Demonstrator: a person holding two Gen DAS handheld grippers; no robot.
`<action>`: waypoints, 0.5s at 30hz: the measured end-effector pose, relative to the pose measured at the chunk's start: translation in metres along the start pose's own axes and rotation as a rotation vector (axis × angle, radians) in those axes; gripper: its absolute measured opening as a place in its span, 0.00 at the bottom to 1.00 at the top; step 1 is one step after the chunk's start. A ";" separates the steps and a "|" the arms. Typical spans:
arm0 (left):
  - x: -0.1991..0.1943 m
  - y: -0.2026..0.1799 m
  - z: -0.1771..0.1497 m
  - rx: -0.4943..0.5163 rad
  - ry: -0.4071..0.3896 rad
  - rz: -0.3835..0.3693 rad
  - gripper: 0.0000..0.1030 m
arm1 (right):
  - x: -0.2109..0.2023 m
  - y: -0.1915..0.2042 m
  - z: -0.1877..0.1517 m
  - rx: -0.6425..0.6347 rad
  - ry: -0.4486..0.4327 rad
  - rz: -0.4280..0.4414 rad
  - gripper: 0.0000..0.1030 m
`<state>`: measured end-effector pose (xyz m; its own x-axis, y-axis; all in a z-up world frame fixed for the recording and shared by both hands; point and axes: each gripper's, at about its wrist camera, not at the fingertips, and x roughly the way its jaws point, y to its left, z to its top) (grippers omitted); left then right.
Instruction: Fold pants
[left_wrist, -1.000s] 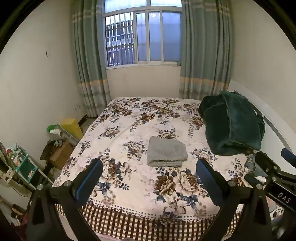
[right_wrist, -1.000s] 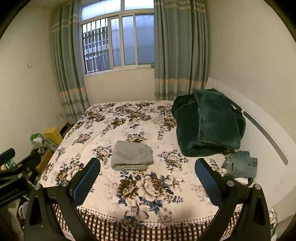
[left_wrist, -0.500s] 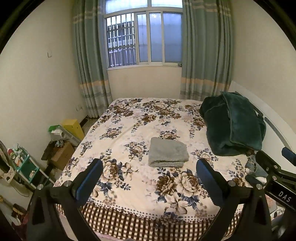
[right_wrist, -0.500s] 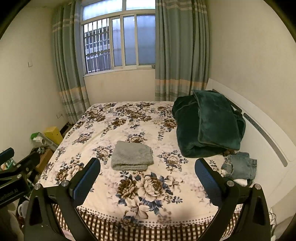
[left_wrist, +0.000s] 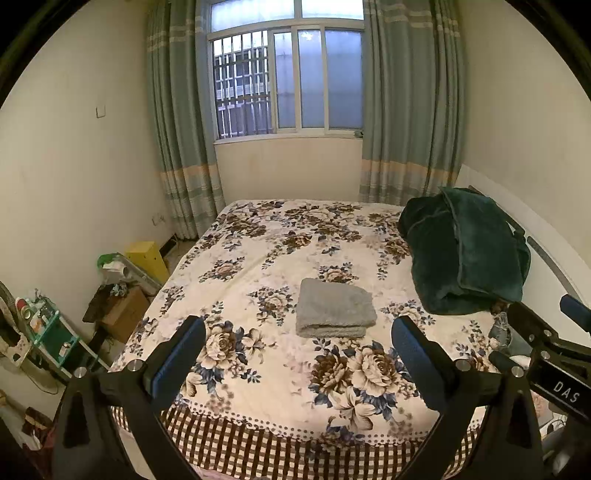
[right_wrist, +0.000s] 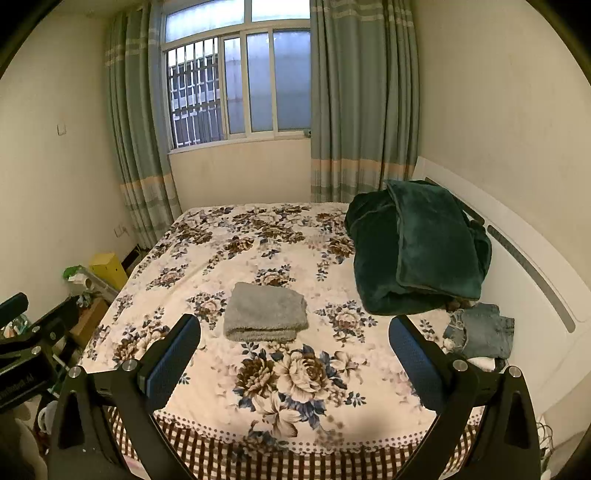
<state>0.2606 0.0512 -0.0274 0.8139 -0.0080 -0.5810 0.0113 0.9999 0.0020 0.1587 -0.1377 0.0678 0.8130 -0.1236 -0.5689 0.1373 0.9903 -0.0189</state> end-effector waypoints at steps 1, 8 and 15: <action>0.000 -0.001 0.000 0.002 0.000 -0.003 1.00 | 0.000 0.000 0.001 0.000 -0.001 0.000 1.00; 0.000 -0.003 -0.002 0.001 0.002 -0.009 1.00 | 0.002 -0.003 0.001 0.002 -0.002 -0.001 1.00; 0.000 -0.003 -0.002 0.003 0.001 -0.010 1.00 | 0.001 -0.002 -0.001 0.004 0.003 0.001 1.00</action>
<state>0.2594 0.0482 -0.0286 0.8134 -0.0178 -0.5814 0.0212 0.9998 -0.0010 0.1583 -0.1399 0.0666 0.8117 -0.1222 -0.5711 0.1385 0.9902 -0.0151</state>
